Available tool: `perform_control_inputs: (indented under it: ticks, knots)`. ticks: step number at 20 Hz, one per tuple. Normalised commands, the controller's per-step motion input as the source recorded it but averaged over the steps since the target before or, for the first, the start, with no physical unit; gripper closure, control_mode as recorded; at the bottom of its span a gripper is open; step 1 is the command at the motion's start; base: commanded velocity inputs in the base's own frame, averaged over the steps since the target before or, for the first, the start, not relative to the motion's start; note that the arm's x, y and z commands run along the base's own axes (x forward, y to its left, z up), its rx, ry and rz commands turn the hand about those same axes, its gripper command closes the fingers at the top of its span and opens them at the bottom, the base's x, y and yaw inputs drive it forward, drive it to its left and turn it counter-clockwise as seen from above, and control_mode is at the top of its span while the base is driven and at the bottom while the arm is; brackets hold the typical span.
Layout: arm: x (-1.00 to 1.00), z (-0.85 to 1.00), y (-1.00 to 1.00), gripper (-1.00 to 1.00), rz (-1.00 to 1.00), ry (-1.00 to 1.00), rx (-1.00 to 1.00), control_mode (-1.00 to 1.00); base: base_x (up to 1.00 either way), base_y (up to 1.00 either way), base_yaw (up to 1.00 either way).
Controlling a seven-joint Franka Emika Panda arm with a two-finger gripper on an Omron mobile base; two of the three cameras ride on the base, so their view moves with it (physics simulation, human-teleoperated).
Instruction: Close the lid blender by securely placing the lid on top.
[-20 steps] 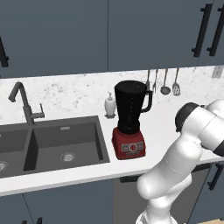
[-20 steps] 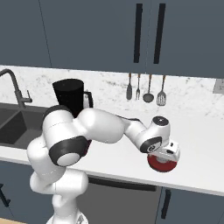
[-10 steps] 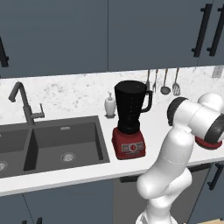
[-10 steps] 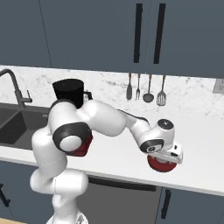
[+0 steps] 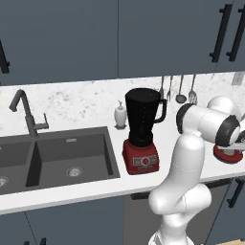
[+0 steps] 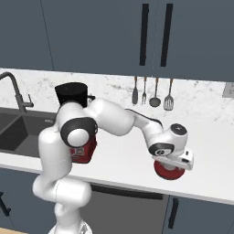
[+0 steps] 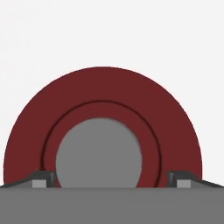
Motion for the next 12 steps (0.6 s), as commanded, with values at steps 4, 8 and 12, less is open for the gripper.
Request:
perform_control_inputs:
  ticks: [4,8,12]
  knots:
    - [0.15,-0.08,0.0,-1.0,0.02,0.0,0.0,-1.0,0.0,0.0,0.0]
    - [0.14,-0.18,0.0,-1.0,0.02,0.0,0.0,-1.0,0.0,0.0,0.0]
    - [0.13,-0.26,0.03,-1.0,0.0,0.0,0.0,-1.0,0.0,0.0,0.0]
